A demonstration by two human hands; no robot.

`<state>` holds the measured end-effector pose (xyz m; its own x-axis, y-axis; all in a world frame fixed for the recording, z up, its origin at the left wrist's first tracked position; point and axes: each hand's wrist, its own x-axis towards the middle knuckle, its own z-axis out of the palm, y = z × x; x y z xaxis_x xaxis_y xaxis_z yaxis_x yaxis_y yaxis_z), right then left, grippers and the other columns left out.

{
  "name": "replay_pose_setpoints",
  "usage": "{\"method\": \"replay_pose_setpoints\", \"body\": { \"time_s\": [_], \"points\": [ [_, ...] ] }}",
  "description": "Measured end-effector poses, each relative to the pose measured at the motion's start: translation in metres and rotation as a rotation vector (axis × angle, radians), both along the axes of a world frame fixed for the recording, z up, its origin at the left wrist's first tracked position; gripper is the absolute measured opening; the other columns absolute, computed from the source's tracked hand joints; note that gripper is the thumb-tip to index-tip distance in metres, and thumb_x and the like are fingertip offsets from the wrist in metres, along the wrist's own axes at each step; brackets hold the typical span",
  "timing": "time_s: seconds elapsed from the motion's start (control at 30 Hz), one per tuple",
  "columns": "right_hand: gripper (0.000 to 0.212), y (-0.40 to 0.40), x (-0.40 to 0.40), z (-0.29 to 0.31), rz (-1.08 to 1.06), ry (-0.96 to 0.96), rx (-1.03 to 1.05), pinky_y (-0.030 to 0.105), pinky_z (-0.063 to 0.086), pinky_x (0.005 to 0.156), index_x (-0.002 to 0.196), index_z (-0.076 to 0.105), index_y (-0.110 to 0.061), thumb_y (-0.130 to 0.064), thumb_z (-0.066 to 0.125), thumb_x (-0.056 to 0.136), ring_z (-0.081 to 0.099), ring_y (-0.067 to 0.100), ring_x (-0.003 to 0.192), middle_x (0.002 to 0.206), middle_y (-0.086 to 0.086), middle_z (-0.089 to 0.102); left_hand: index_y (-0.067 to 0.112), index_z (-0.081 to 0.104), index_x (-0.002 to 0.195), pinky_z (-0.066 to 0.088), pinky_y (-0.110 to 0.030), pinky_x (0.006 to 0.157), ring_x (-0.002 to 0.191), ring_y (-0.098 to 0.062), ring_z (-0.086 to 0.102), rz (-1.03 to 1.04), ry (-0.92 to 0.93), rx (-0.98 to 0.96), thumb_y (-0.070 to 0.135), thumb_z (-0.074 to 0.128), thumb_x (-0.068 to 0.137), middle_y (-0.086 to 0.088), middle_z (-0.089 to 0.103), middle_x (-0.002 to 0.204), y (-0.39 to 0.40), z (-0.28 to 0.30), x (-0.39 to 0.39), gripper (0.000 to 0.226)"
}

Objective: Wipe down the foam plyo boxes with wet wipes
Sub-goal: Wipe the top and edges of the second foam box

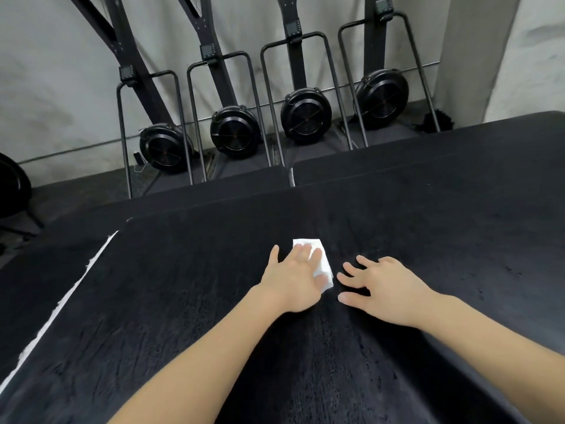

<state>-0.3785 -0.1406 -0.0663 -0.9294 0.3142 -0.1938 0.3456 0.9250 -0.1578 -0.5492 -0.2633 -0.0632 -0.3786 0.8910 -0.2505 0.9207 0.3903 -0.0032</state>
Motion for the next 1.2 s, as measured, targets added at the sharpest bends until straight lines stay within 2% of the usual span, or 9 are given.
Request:
{"method": "replay_pose_setpoints", "body": {
  "time_s": [0.1,0.23,0.5,0.7,0.83,1.0,1.07,1.13,1.2],
  "points": [
    [0.061,-0.002,0.0,0.002,0.013,-0.007,0.003,0.037,0.014,0.122,0.154,0.031,-0.038,-0.065,0.025,0.099,0.01,0.013,0.153,0.163,-0.014,0.02,0.023,0.002,0.161,-0.009,-0.06,0.121,0.155,-0.016,-0.004,0.068,-0.011,-0.009,0.053,0.02,0.101,-0.001,-0.001,0.17,0.035,-0.002,-0.034,0.069],
    [0.09,0.001,0.001,0.007,0.021,-0.015,-0.026,0.037,0.011,0.122,0.153,0.032,-0.039,-0.077,0.001,0.078,0.009,0.01,0.153,0.162,-0.017,0.022,0.025,0.003,0.161,-0.01,-0.06,0.121,0.156,-0.016,-0.006,0.149,-0.024,-0.004,0.054,0.019,0.102,0.0,-0.003,0.17,0.081,0.004,-0.073,0.068],
    [0.094,0.005,-0.007,0.003,0.021,-0.026,-0.026,0.035,0.008,0.122,0.152,0.03,-0.042,-0.075,-0.008,0.073,0.005,0.006,0.153,0.162,-0.022,0.019,0.024,0.007,0.162,-0.01,-0.061,0.121,0.156,-0.021,-0.002,0.219,-0.048,0.016,0.054,0.022,0.104,-0.002,0.0,0.17,0.131,0.009,-0.122,0.067],
    [0.103,0.005,-0.006,0.0,0.009,-0.002,-0.029,0.033,0.01,0.121,0.151,0.034,-0.043,-0.074,-0.016,0.066,0.008,0.005,0.152,0.16,-0.022,0.024,0.02,0.028,0.155,0.0,-0.061,0.122,0.148,-0.029,0.027,0.105,0.012,0.05,0.05,0.025,0.103,-0.009,0.027,0.162,0.105,0.003,-0.093,0.06],
    [0.117,0.003,-0.005,-0.002,0.007,0.008,-0.015,0.035,0.011,0.12,0.15,0.037,-0.04,-0.075,-0.03,0.061,0.012,0.007,0.152,0.159,-0.021,0.03,0.018,0.027,0.151,0.006,-0.056,0.123,0.142,-0.027,0.035,0.037,0.046,0.104,0.045,0.023,0.105,-0.008,0.03,0.158,0.072,-0.008,-0.071,0.054],
    [0.111,0.003,-0.009,0.002,0.045,-0.05,0.023,0.039,0.012,0.121,0.153,0.03,-0.037,-0.076,-0.029,0.067,0.008,0.01,0.153,0.161,-0.019,0.024,0.024,0.016,0.159,-0.005,-0.059,0.122,0.152,-0.025,0.02,0.122,-0.038,0.023,0.05,0.021,0.103,-0.004,0.008,0.169,0.097,0.01,-0.102,0.062],
    [0.085,0.002,-0.009,0.006,0.064,-0.071,0.016,0.04,0.011,0.121,0.153,0.03,-0.034,-0.071,-0.01,0.088,0.007,0.012,0.153,0.162,-0.016,0.024,0.026,0.009,0.161,-0.009,-0.06,0.121,0.154,-0.026,0.015,0.18,-0.052,0.017,0.052,0.021,0.102,-0.003,0.001,0.17,0.117,0.011,-0.119,0.065],
    [0.057,0.003,-0.011,0.008,0.071,-0.077,0.026,0.041,0.009,0.121,0.154,0.03,-0.033,-0.056,0.013,0.104,0.005,0.013,0.153,0.163,-0.014,0.023,0.03,0.005,0.161,-0.011,-0.061,0.12,0.155,-0.026,0.01,0.224,-0.069,0.015,0.052,0.022,0.101,-0.001,-0.002,0.17,0.14,0.008,-0.134,0.066],
    [0.052,0.005,-0.012,0.008,0.078,-0.081,0.029,0.044,0.009,0.121,0.155,0.029,-0.032,-0.05,0.02,0.107,0.005,0.016,0.154,0.164,-0.011,0.022,0.031,0.007,0.161,-0.011,-0.062,0.119,0.155,-0.027,0.007,0.251,-0.07,0.015,0.05,0.023,0.1,-0.001,0.002,0.17,0.162,0.006,-0.144,0.065]
  ]
}}
